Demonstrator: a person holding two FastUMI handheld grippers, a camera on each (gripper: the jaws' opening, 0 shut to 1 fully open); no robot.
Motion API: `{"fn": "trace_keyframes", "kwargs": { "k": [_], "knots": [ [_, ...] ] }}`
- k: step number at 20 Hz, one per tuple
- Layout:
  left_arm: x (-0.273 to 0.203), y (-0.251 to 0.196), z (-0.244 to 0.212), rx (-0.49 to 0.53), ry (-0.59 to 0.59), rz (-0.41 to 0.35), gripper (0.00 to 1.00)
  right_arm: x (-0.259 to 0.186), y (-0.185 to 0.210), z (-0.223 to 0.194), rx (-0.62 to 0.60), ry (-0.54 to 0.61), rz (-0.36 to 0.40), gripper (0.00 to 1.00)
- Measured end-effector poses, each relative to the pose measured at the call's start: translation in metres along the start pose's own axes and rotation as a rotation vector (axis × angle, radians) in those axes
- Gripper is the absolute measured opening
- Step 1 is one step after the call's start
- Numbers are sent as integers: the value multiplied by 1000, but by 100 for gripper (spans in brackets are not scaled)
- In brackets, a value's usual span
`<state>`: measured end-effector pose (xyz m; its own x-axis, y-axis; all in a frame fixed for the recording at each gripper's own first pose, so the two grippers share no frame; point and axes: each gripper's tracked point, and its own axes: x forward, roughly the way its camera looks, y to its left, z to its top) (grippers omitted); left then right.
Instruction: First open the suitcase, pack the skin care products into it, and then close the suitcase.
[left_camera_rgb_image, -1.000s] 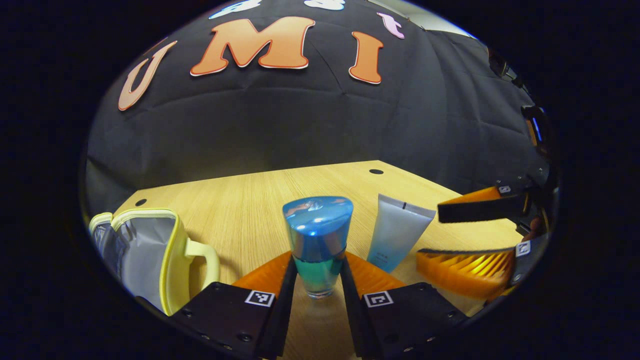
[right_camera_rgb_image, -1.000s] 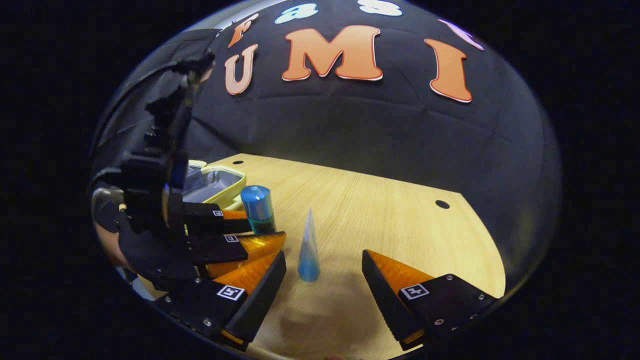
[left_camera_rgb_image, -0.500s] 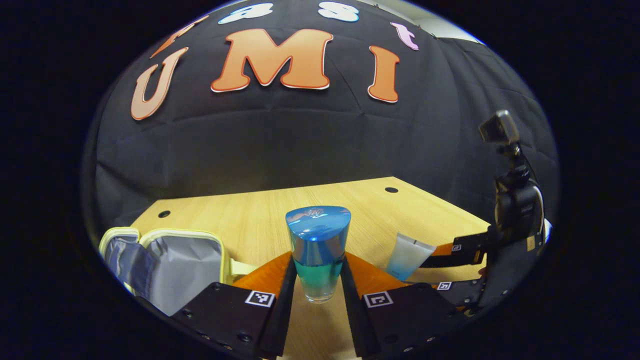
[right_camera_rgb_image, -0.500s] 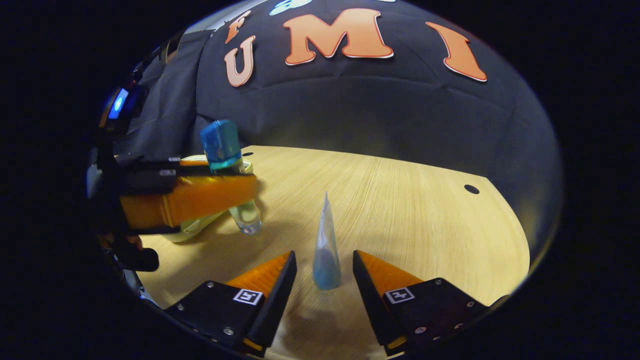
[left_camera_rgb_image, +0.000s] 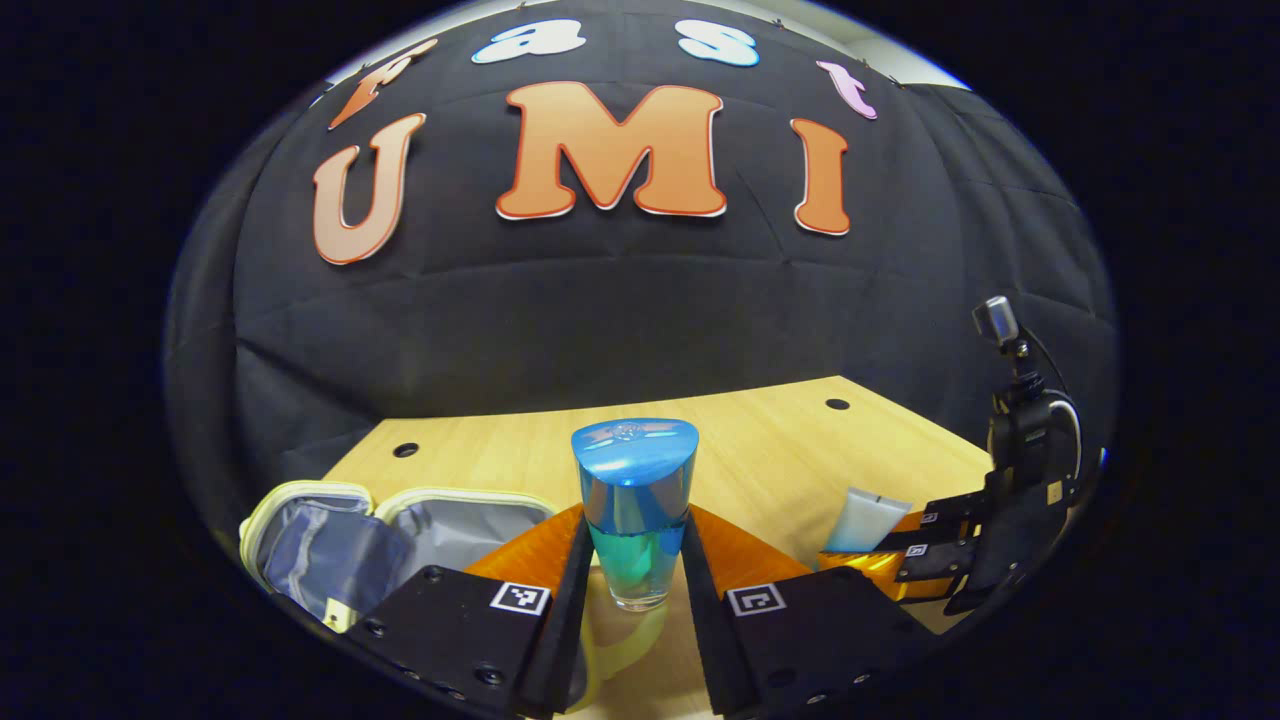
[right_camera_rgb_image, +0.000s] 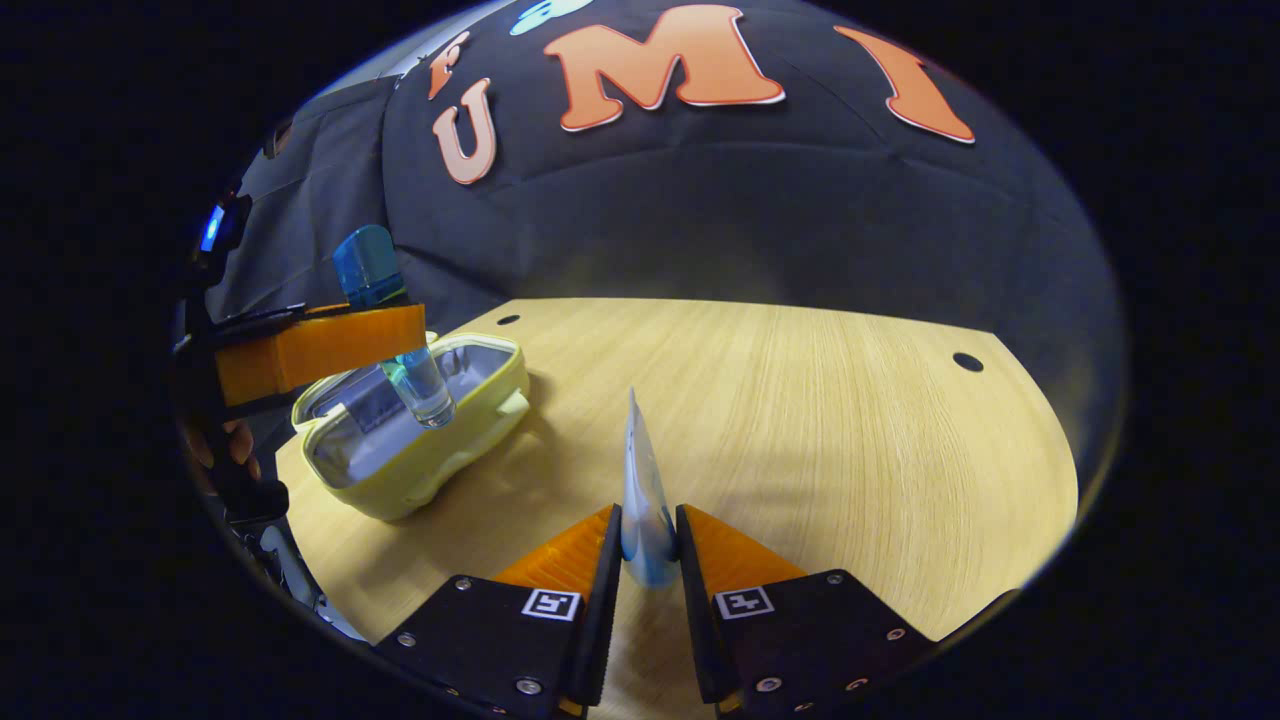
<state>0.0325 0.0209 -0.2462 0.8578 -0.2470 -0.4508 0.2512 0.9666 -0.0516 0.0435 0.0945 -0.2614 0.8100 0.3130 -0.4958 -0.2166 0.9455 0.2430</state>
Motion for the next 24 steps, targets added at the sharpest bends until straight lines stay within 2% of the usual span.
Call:
{"fn": "trace_keyframes", "kwargs": {
  "k": [9, 13, 21, 22, 23, 24],
  "knots": [
    [-49, 94, 6, -32, 30, 98, 50, -16, 73, 59, -38, -37, 86, 35],
    [-63, 139, -11, -77, 91, 120, 50, -18, 110, 74, -54, -23, 120, 35],
    [-56, 195, -71, -95, 268, 68, 50, 7, 181, 80, 6, 1, 155, 35],
    [-54, 197, -79, -102, 294, 56, 50, 9, 187, 81, 13, 4, 156, 30],
    [-51, 198, -86, -110, 316, 43, 50, 12, 194, 80, 16, 6, 155, 35],
    [-48, 198, -93, -112, 339, 28, 50, 13, 200, 78, 14, 10, 156, 35]
  ]
}}
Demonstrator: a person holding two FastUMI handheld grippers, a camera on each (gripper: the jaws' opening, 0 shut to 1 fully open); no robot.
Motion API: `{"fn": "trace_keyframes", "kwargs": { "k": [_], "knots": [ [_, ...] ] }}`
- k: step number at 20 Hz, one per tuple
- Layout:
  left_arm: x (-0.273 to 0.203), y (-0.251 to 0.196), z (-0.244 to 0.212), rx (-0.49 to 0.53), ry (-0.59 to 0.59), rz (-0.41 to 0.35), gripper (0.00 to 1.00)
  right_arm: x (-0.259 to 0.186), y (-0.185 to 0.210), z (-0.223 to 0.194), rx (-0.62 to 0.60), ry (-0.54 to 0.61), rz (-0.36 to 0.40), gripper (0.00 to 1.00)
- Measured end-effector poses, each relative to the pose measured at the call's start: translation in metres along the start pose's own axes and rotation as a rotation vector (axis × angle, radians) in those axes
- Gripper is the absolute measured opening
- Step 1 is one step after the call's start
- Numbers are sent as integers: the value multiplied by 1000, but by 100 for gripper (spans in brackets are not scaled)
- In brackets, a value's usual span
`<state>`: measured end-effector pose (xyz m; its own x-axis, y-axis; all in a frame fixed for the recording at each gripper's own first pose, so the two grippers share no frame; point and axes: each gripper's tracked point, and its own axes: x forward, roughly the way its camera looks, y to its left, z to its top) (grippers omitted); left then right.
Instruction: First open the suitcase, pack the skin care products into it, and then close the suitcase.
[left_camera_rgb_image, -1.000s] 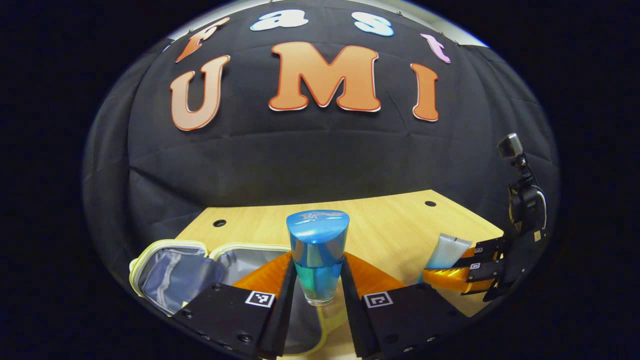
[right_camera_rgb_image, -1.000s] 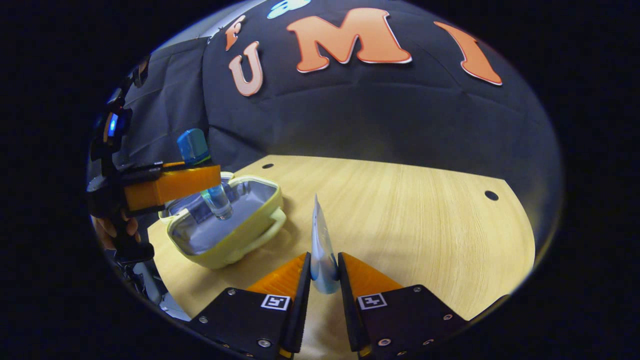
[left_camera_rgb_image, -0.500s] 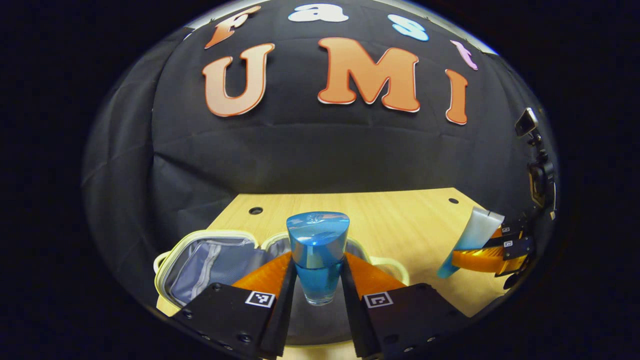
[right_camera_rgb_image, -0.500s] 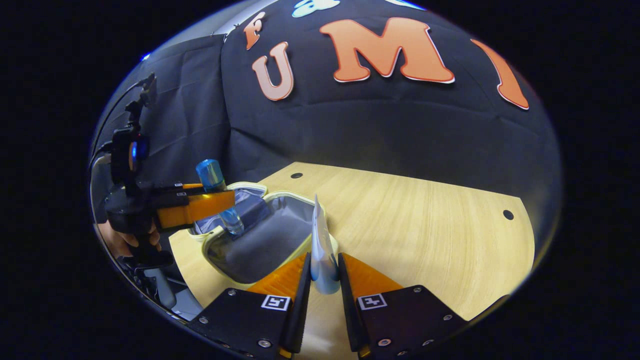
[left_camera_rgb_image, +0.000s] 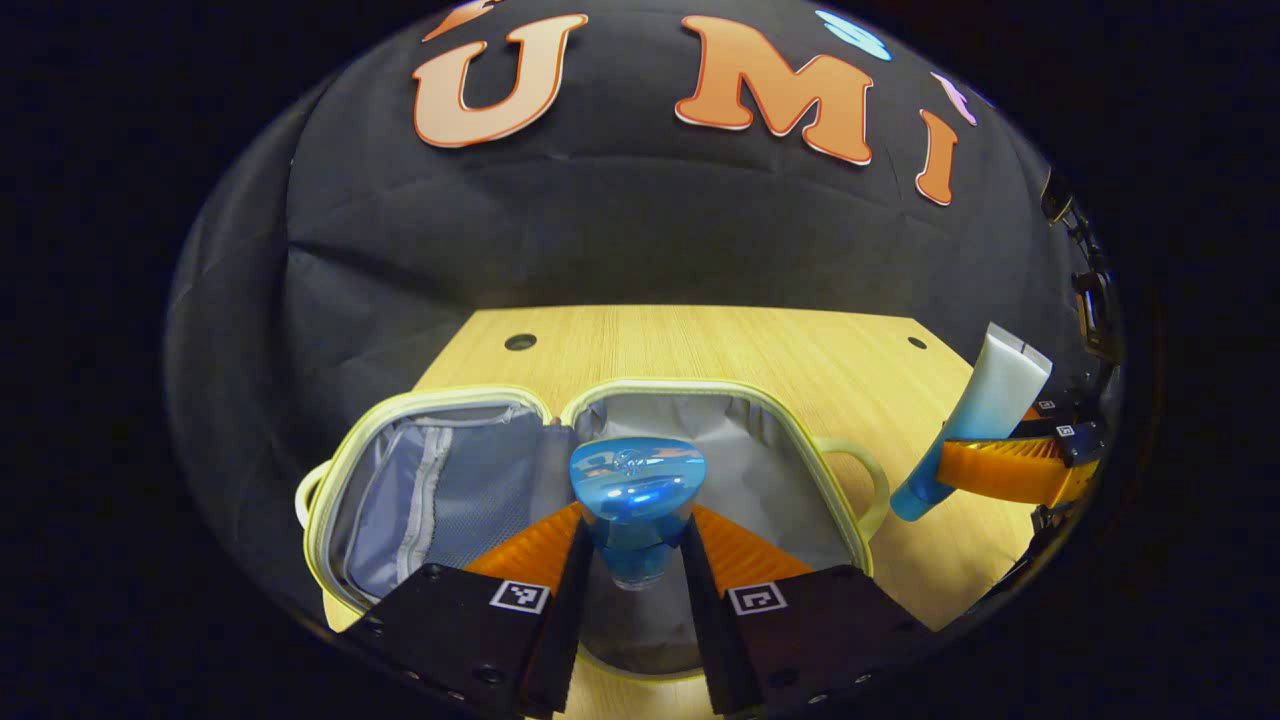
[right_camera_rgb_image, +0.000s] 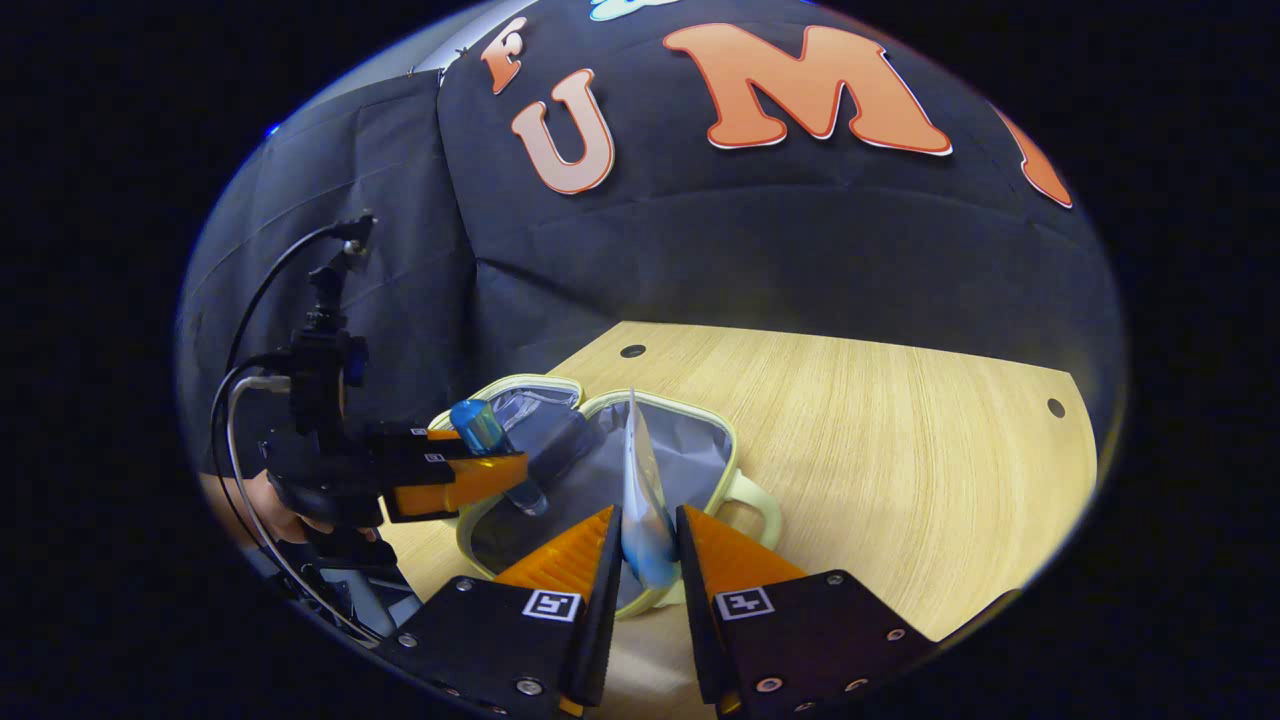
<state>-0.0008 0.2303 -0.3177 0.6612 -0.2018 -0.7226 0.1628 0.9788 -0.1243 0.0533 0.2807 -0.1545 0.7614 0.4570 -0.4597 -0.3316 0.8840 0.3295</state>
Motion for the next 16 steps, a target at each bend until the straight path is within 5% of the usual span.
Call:
{"fn": "trace_keyframes", "kwargs": {
  "k": [8, 16],
  "knots": [
    [39, -11, -30, -11, 154, -84, 50, 18, 18, -13, 6, 37, -15, 35],
    [92, -24, -9, 84, 191, -67, 51, 35, 22, -21, 52, 69, -13, 35]
  ]
}}
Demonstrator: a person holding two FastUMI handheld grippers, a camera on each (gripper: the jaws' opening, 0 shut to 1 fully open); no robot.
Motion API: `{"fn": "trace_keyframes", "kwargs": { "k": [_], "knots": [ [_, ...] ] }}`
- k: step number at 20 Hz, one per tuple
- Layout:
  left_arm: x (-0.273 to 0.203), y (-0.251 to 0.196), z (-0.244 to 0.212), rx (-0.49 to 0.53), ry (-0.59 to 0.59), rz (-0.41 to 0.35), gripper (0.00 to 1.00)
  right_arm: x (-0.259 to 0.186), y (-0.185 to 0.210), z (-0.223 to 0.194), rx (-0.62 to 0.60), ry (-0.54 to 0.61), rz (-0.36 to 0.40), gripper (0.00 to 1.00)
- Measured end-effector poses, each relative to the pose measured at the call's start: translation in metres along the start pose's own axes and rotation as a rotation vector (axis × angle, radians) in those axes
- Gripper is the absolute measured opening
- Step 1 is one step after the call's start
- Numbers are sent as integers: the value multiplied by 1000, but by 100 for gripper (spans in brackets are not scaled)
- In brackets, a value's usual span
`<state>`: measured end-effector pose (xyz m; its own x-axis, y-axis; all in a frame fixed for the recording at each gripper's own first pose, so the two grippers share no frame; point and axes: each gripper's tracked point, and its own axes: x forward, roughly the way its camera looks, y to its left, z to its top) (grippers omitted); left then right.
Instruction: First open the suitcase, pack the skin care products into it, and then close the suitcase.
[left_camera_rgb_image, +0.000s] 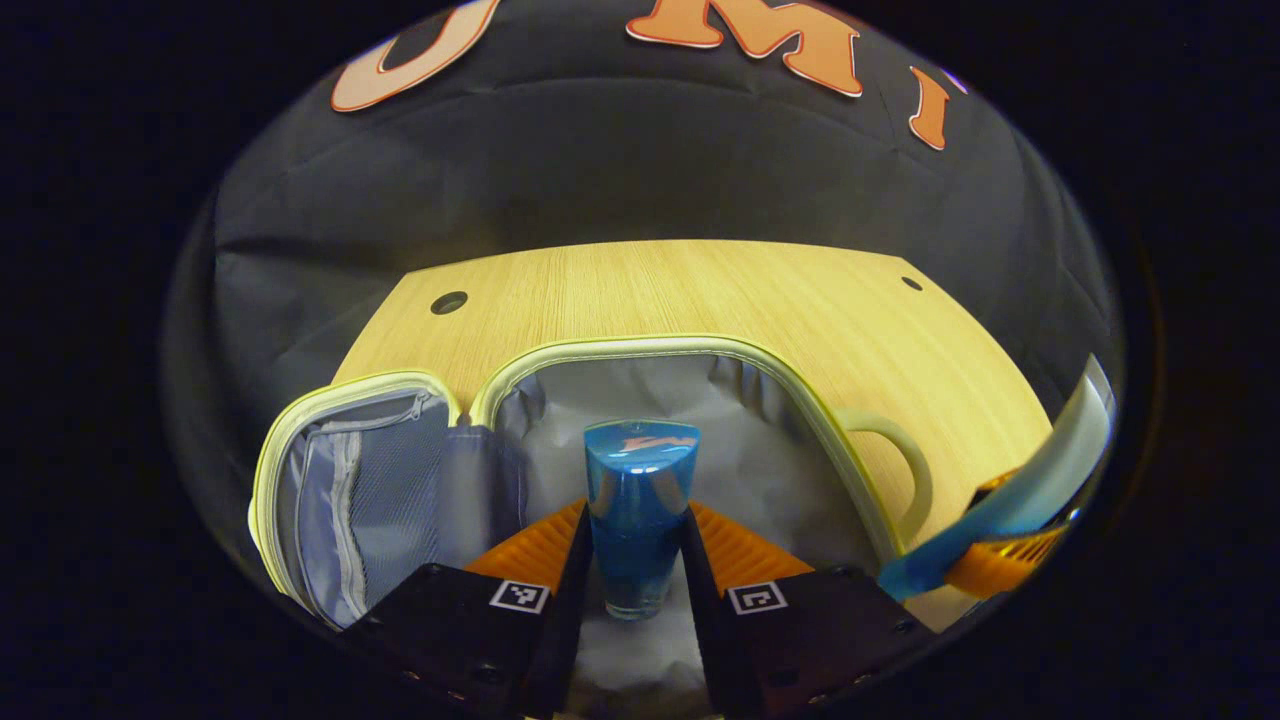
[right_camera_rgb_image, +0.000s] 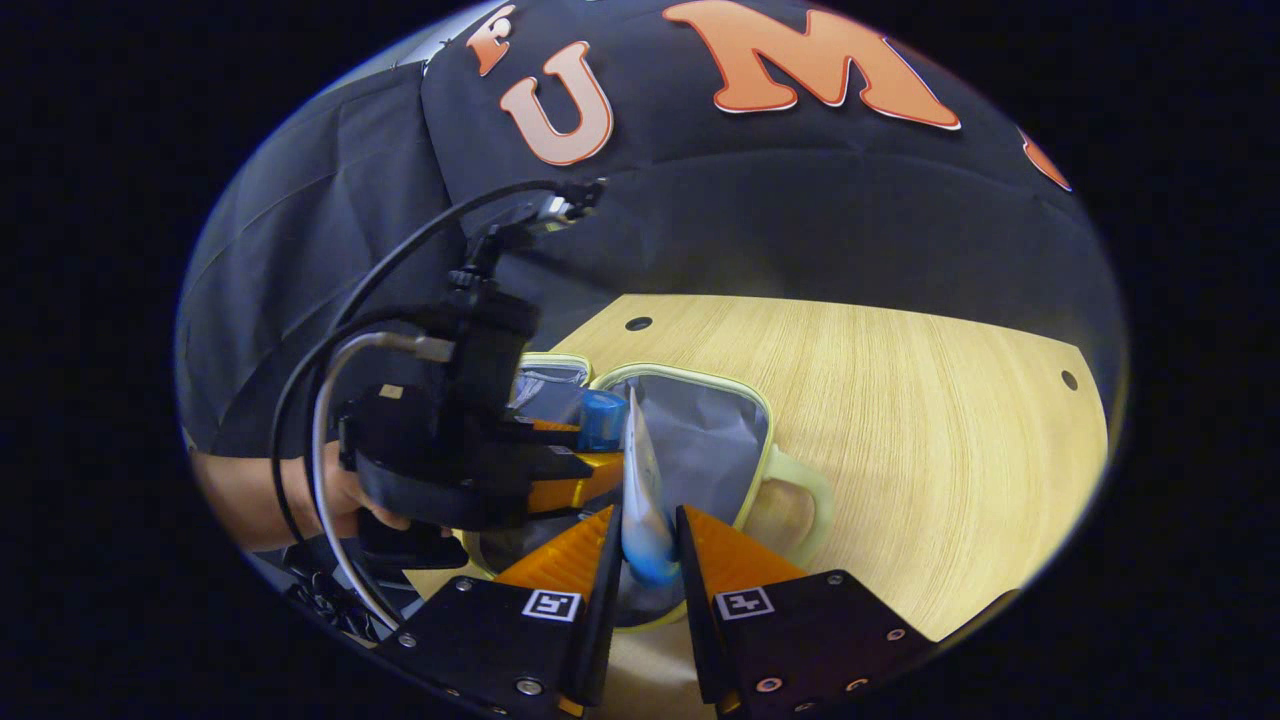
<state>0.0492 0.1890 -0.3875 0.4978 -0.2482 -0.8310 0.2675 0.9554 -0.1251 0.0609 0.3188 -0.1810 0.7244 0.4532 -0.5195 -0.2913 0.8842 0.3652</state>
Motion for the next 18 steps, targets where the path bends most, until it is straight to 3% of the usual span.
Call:
{"fn": "trace_keyframes", "kwargs": {
  "k": [7, 14, 16, 18],
  "knots": [
    [29, 14, -32, -60, 138, 48, 49, 13, -3, -3, 38, 24, -1, 35],
    [34, 17, -35, -49, 179, 99, 48, 30, -8, -14, 95, 87, 8, 35],
    [27, 16, -31, -32, 170, 87, 53, 39, -10, -22, 119, 126, 17, 35],
    [16, 21, -21, -29, 124, 104, 71, 50, -15, -27, 131, 142, 12, 35]
  ]
}}
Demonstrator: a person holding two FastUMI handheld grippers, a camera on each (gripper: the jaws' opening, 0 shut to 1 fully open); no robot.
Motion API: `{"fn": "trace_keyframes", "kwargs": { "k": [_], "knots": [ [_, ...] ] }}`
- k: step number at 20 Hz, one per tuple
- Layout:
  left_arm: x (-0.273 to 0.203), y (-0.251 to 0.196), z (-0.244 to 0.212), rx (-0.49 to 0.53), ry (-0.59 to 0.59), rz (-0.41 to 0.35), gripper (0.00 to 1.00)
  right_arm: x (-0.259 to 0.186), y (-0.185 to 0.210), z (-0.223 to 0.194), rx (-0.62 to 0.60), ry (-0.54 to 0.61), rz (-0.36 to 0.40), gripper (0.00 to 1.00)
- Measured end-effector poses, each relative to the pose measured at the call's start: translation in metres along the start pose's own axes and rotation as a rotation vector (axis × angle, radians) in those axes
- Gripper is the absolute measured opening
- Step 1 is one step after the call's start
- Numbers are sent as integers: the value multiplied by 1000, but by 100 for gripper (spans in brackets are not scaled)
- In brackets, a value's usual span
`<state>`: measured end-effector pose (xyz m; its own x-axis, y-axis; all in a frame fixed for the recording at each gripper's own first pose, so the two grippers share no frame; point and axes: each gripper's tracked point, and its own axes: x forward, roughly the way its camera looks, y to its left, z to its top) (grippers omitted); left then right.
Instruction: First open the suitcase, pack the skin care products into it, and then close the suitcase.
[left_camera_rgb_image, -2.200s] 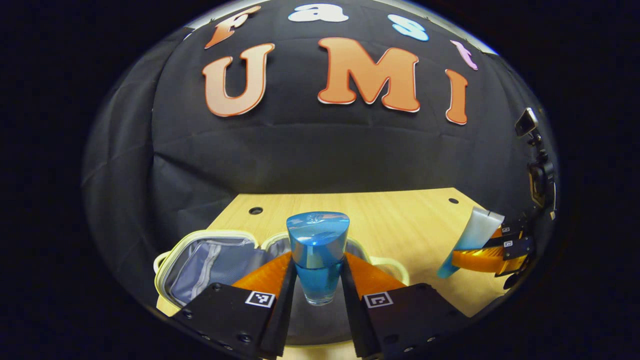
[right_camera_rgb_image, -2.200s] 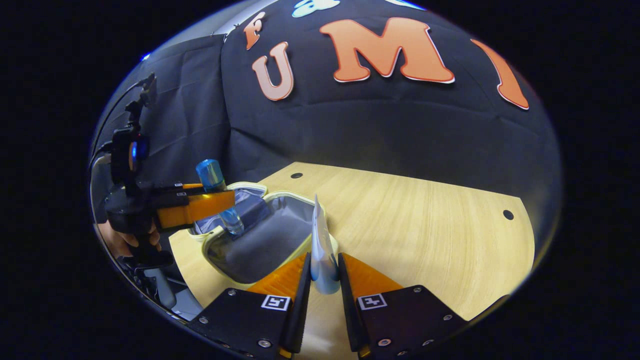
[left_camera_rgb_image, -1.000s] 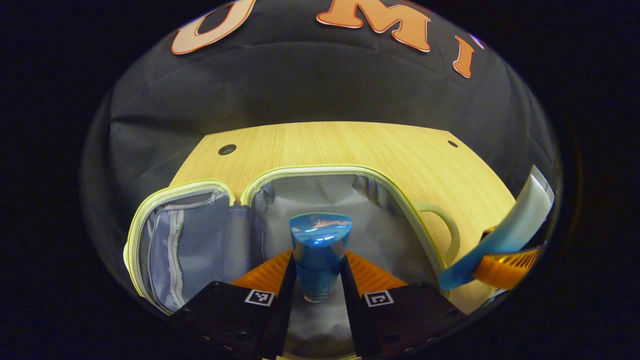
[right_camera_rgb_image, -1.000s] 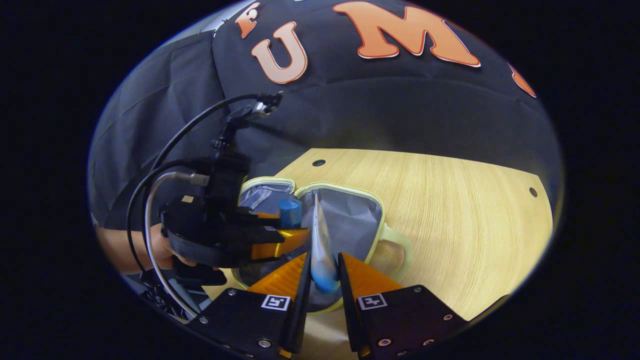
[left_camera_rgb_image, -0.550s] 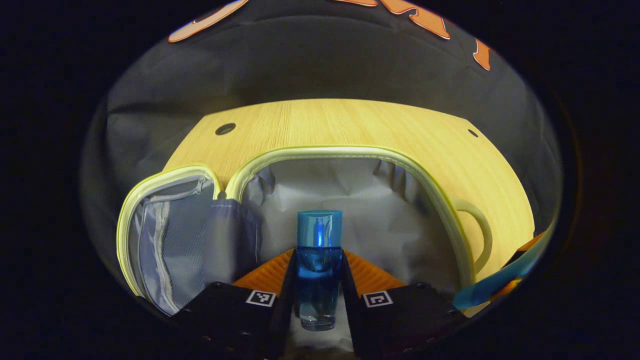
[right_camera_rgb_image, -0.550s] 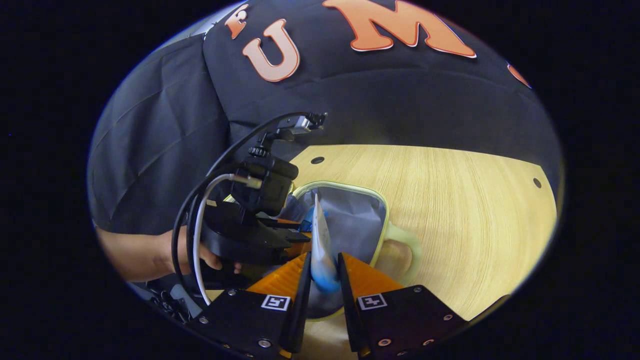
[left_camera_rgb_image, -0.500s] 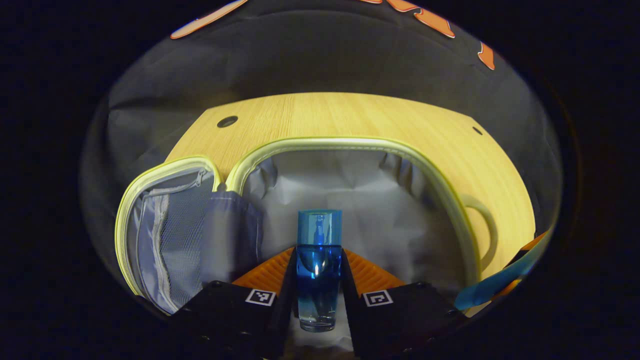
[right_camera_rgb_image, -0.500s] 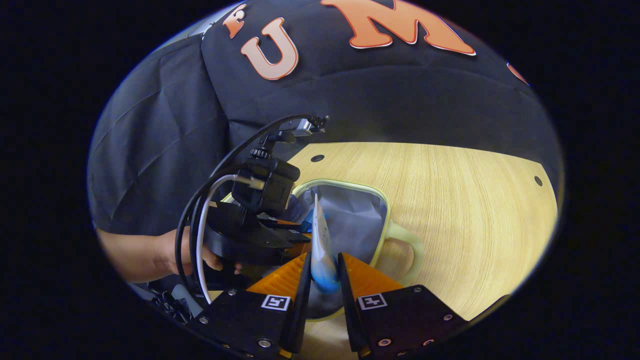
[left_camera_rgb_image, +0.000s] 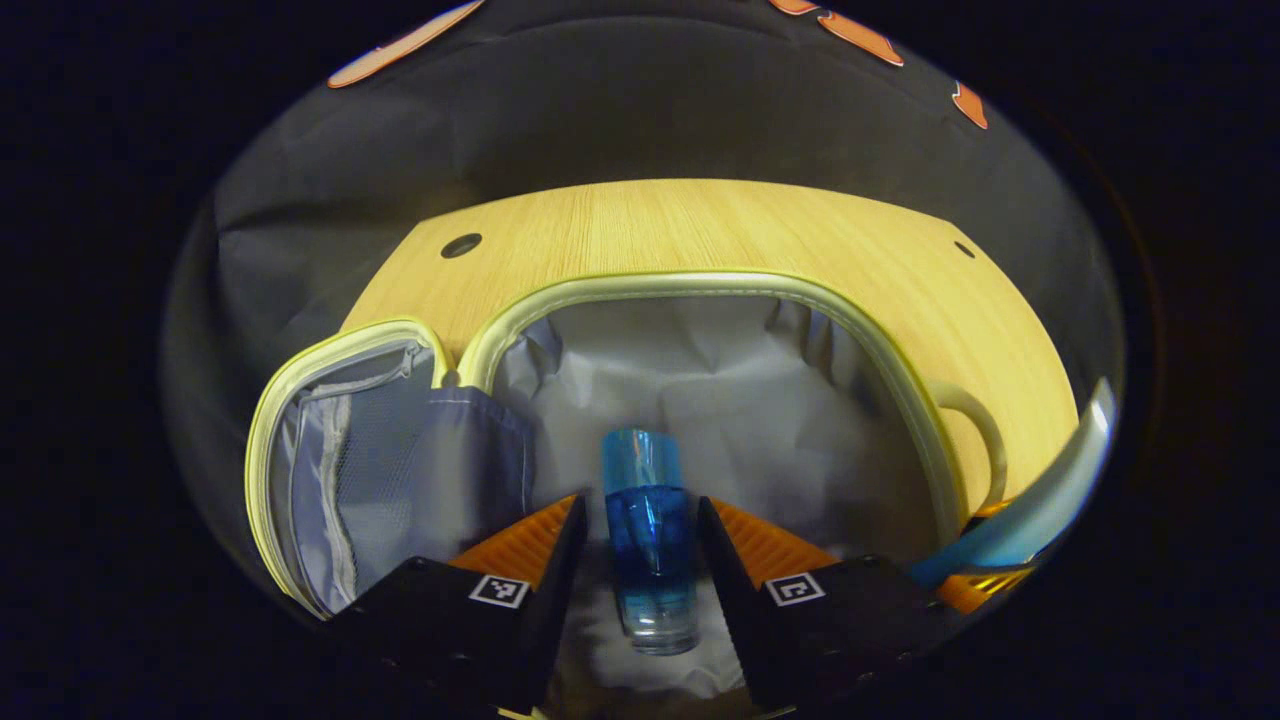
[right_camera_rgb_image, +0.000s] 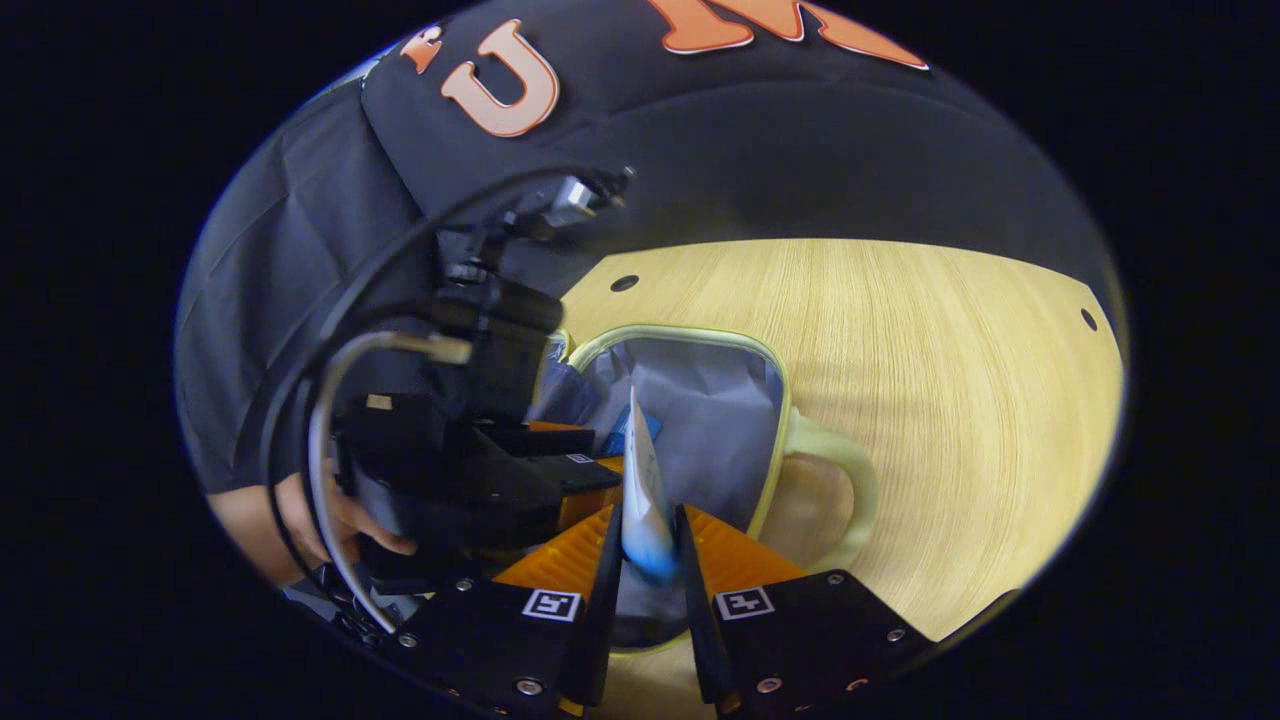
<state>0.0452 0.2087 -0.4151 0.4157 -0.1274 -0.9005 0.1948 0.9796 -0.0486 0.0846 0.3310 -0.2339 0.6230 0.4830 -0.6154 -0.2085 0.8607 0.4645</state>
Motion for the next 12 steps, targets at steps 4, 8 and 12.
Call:
{"fn": "trace_keyframes", "kwargs": {
  "k": [4, 8, 12],
  "knots": [
    [-47, 31, 32, 16, -158, 99, 75, 2, 2, -5, 57, 54, 2, 35],
    [-89, 68, 48, -11, -277, 176, 77, 21, 2, -18, 132, 136, -10, 35],
    [-110, 110, 41, -80, -307, 238, 79, 38, 2, -22, 189, 200, -35, 35]
  ]
}}
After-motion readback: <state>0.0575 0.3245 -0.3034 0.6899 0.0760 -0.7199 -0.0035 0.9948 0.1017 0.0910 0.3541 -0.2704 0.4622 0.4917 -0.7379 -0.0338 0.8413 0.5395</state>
